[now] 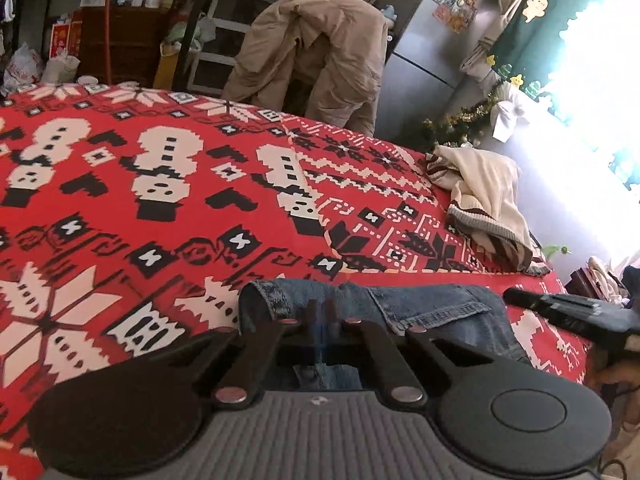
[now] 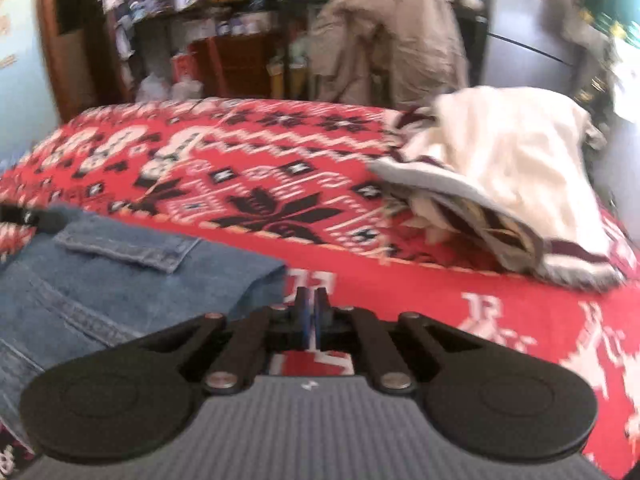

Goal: Fold clothes
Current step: 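Straighten the folded edge of the shorts with both grippers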

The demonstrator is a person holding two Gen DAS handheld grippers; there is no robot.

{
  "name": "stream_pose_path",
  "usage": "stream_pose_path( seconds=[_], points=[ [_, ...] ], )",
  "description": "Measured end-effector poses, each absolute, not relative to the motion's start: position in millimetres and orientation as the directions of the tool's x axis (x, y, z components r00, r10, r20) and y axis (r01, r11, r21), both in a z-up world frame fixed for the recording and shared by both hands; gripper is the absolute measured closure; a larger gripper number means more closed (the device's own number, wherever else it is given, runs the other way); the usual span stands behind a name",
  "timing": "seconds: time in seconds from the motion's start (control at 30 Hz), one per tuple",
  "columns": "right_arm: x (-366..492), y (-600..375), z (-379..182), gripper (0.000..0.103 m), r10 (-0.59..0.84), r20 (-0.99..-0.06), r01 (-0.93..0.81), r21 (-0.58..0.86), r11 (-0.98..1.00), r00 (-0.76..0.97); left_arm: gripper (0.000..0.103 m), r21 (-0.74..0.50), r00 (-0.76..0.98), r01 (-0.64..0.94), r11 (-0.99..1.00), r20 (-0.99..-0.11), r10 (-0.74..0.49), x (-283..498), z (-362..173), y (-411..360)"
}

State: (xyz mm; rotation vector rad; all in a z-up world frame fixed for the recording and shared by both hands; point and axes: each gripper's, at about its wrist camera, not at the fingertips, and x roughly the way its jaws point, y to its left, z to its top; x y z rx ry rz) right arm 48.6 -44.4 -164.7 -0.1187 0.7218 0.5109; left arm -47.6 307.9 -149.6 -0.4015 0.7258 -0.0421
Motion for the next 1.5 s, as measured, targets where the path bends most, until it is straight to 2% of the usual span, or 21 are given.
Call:
stream_pose_path(
  seconds=[0.07, 0.2, 0.27, 0.33, 0.4, 0.5, 0.57, 0.63, 0.73, 0.8, 0.9, 1.0, 1.07, 1.13, 1.2, 1.3, 1.4, 1.5],
  points=[
    [44, -54, -154, 0.101, 0.454, -0.624, -0.473, 0.151, 0.868, 0.636, 0.087, -0.368, 0.754, -0.084, 0.926, -0.631, -0.182, -53, -143, 300],
    [24, -42, -140, 0.099, 0.570, -0.581, -0.572, 0.206, 0.794, 0.582, 0.081, -0.372, 0.760, -0.022, 0.928, -0.609, -0.226, -63, -131, 278],
    [13, -31, -136, 0.099, 0.619, -0.574, -0.632, 0.212, 0.745, 0.537, 0.074, -0.362, 0.758, 0.020, 0.932, -0.602, -0.250, -66, -128, 259],
    [3, -19, -137, 0.098, 0.644, -0.580, -0.675, 0.206, 0.708, 0.498, 0.072, -0.336, 0.752, 0.045, 0.941, -0.608, -0.254, -67, -129, 244],
    [-2, -21, -140, 0.098, 0.638, -0.592, -0.677, 0.200, 0.709, 0.493, 0.073, -0.288, 0.737, 0.046, 0.956, -0.637, -0.227, -70, -137, 234],
    [-9, -28, -145, 0.101, 0.621, -0.609, -0.669, 0.190, 0.719, 0.494, 0.083, -0.201, 0.751, 0.081, 0.976, -0.632, -0.192, -84, -151, 229],
    [-14, -33, -148, 0.102, 0.609, -0.621, -0.663, 0.184, 0.725, 0.494, 0.092, -0.218, 0.763, 0.087, 0.972, -0.612, -0.206, -93, -155, 236],
    [-18, -38, -151, 0.102, 0.597, -0.632, -0.658, 0.177, 0.732, 0.494, 0.100, -0.246, 0.752, 0.047, 0.968, -0.629, -0.196, -95, -151, 245],
    [-25, -45, -155, 0.101, 0.579, -0.649, -0.650, 0.167, 0.741, 0.494, 0.099, -0.248, 0.740, 0.024, 0.968, -0.647, -0.184, -107, -147, 246],
    [-30, -50, -158, 0.097, 0.567, -0.660, -0.645, 0.160, 0.747, 0.493, 0.092, -0.217, 0.744, 0.014, 0.976, -0.649, -0.155, -116, -142, 242],
    [-39, -52, -143, 0.095, 0.610, -0.613, -0.664, 0.178, 0.726, 0.502, 0.089, -0.238, 0.768, 0.040, 0.970, -0.614, -0.182, -126, -131, 232],
    [-49, -32, -133, 0.094, 0.659, -0.583, -0.713, 0.183, 0.677, 0.476, 0.082, -0.244, 0.772, 0.092, 0.965, -0.595, -0.224, -122, -126, 214],
    [-54, -13, -132, 0.094, 0.669, -0.588, -0.738, 0.172, 0.652, 0.454, 0.076, -0.219, 0.754, 0.107, 0.970, -0.618, -0.223, -115, -134, 201],
    [-58, 3, -139, 0.094, 0.655, -0.614, -0.750, 0.150, 0.645, 0.441, 0.076, -0.220, 0.722, 0.078, 0.972, -0.661, -0.207, -109, -149, 197],
    [-57, 14, -153, 0.095, 0.628, -0.650, -0.747, 0.136, 0.650, 0.429, 0.075, -0.219, 0.727, 0.076, 0.973, -0.655, -0.204, -114, -160, 200],
    [-61, 11, -160, 0.095, 0.631, -0.637, -0.758, 0.112, 0.643, 0.442, 0.075, -0.273, 0.719, 0.054, 0.961, -0.657, -0.227, -123, -162, 211],
    [-70, 4, -160, 0.096, 0.617, -0.651, -0.773, 0.073, 0.630, 0.442, 0.083, -0.280, 0.725, 0.035, 0.959, -0.654, -0.217, -132, -160, 221],
    [-74, -12, -160, 0.096, 0.626, -0.662, -0.771, 0.113, 0.627, 0.412, 0.091, -0.307, 0.720, 0.005, 0.952, -0.659, -0.217, -136, -155, 230]
  ],
)
